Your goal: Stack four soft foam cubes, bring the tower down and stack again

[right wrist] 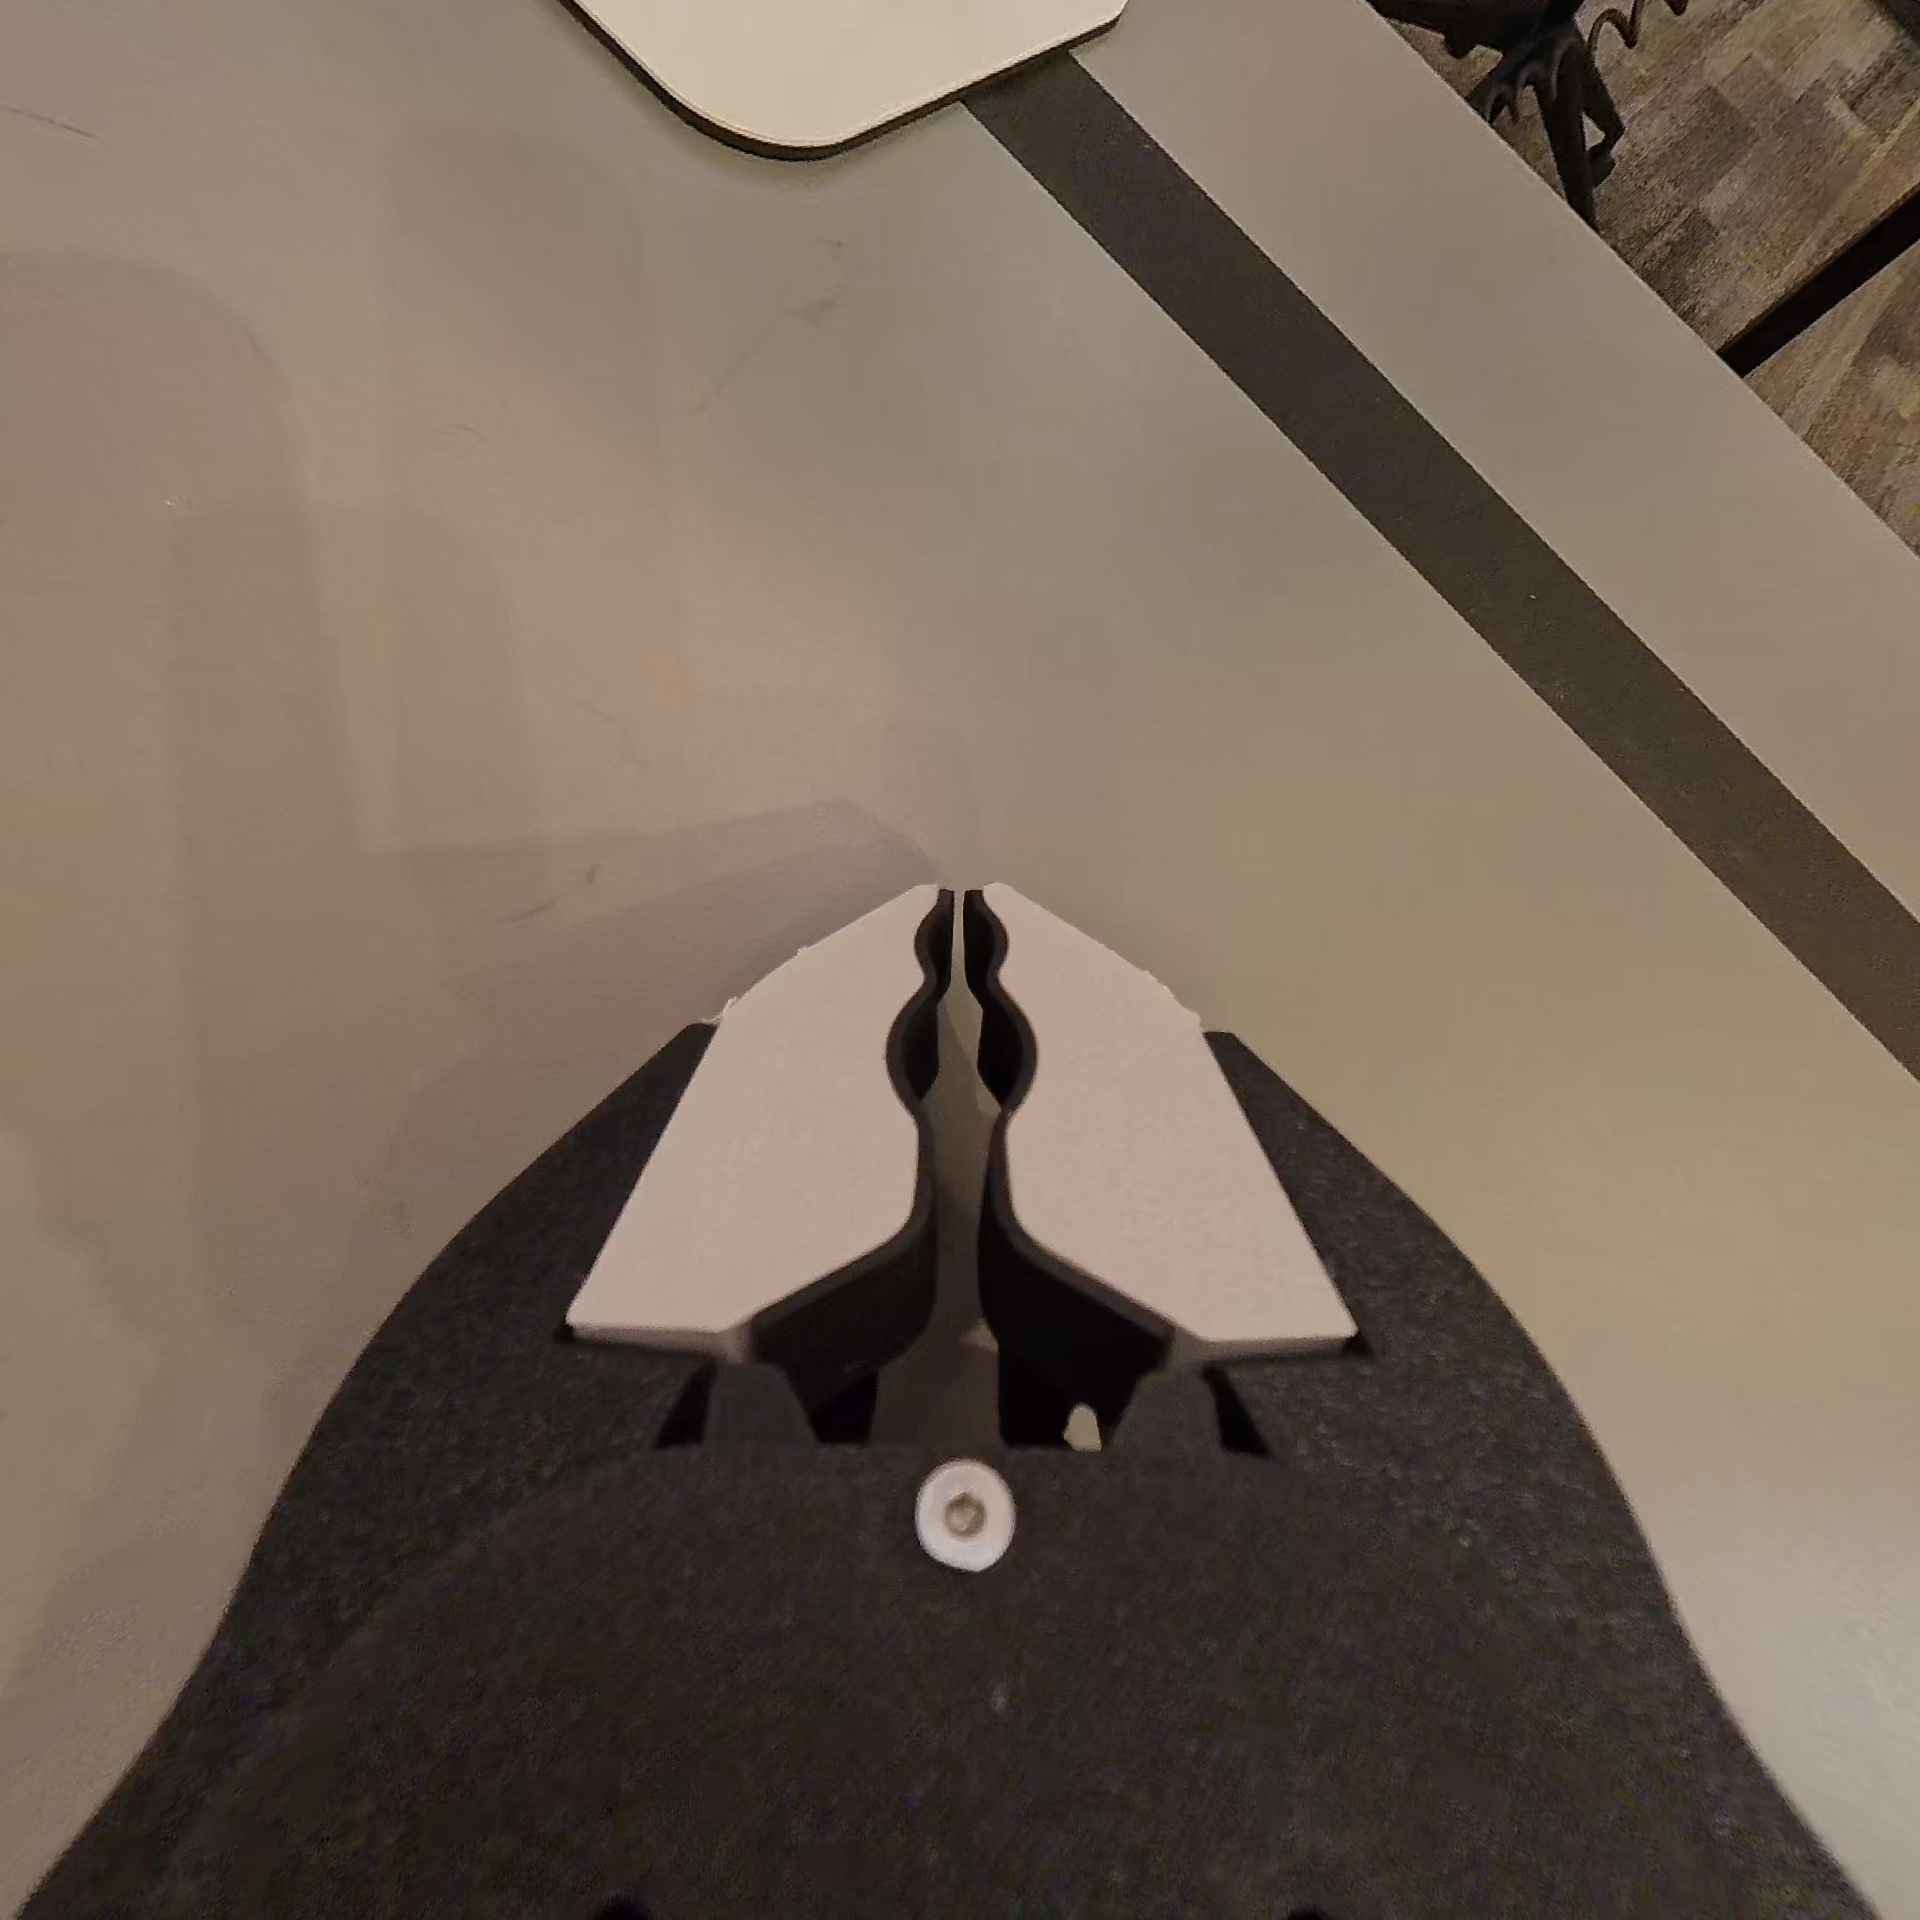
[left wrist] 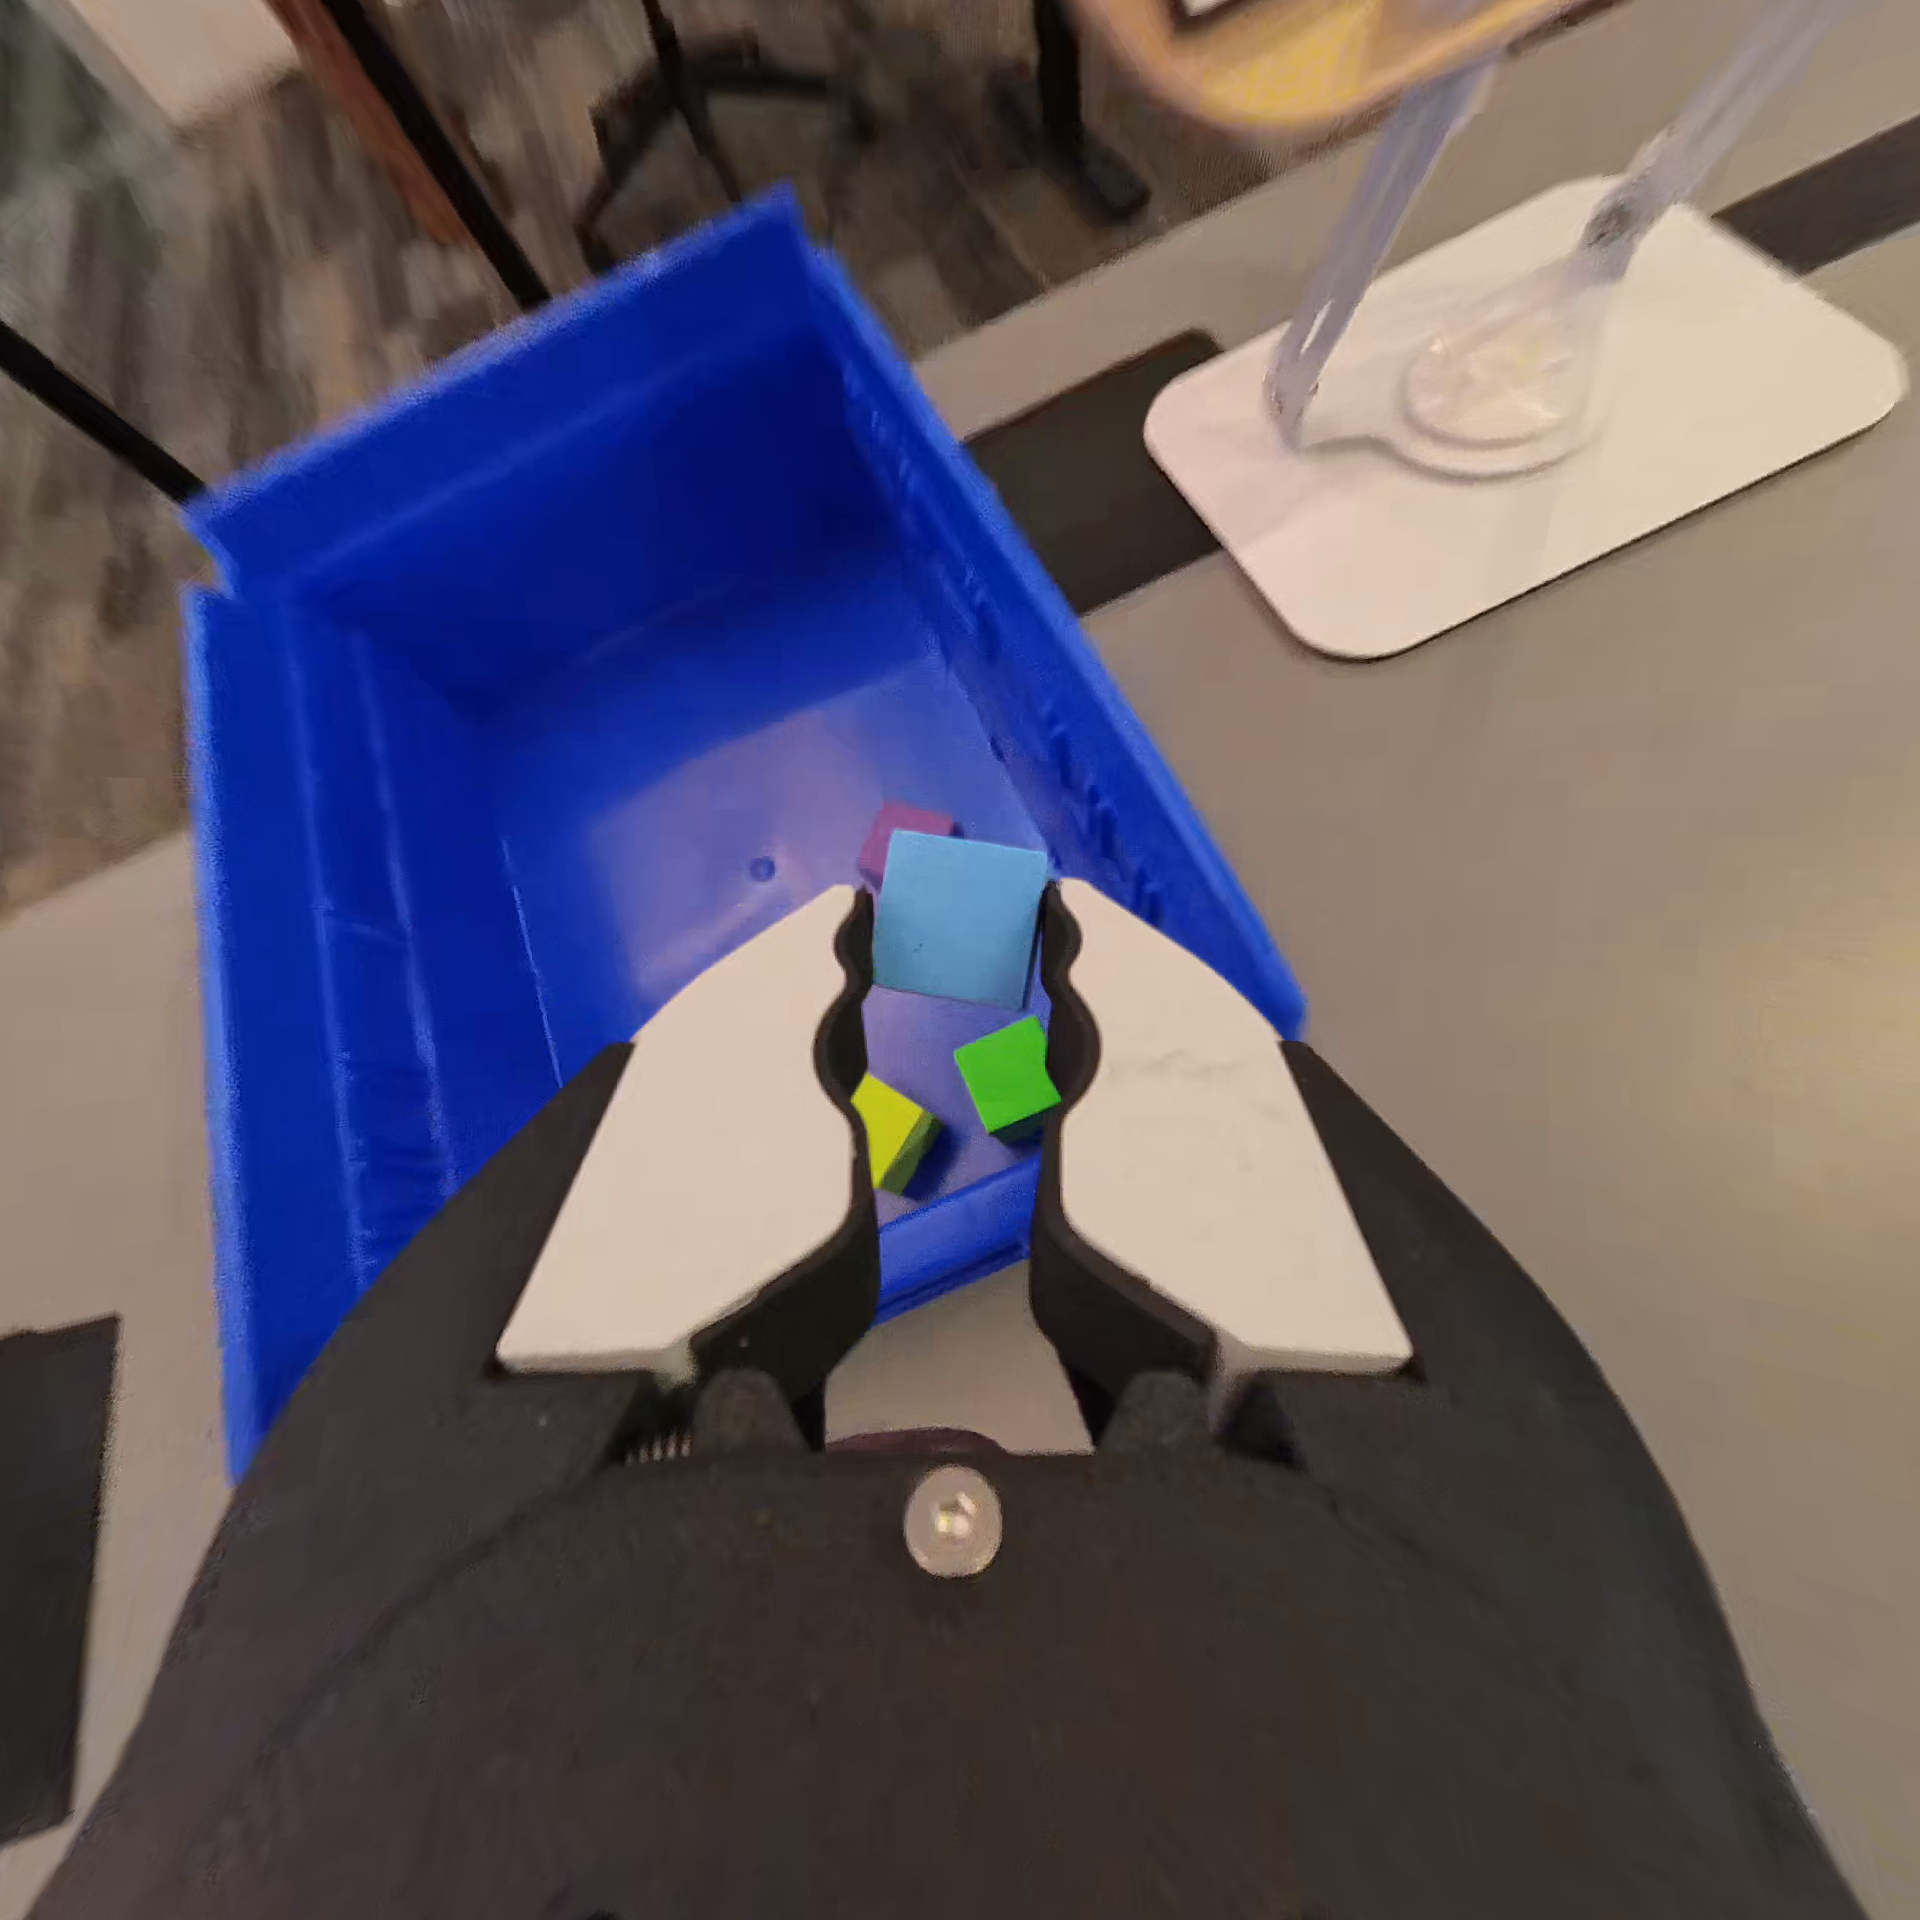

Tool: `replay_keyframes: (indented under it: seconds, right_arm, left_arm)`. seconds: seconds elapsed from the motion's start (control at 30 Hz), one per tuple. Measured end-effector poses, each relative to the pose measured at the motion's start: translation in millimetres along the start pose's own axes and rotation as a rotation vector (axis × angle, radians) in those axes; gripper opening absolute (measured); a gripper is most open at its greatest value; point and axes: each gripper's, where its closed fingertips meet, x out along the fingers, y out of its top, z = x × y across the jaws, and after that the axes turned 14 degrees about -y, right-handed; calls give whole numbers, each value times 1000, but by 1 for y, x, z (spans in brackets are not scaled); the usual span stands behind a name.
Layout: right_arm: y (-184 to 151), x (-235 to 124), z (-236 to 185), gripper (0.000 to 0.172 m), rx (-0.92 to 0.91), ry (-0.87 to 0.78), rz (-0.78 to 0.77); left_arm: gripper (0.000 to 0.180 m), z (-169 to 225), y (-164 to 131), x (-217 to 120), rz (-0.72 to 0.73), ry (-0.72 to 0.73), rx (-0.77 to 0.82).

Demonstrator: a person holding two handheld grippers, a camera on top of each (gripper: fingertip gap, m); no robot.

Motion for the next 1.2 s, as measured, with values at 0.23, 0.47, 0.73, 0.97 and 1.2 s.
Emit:
replay_keyframes:
  seconds: [0.23,0.47,0.73,0.97,1.2]
  right_arm:
    - [0,0,0,2,1,1,0]
    - [0,0,0,2,2,2,-1]
    - [0,0,0,2,0,0,0]
    - [0,0,0,2,-2,-2,1]
    - [0,0,0,2,-2,-2,1]
  left_arm:
    - [63,-16,-13,24,-18,28,-102]
    - [42,23,32,-11,194,141,32]
    - [2,162,63,15,326,-36,255]
    - [0,227,42,89,300,-136,306]
    - [0,238,19,101,273,-87,445]
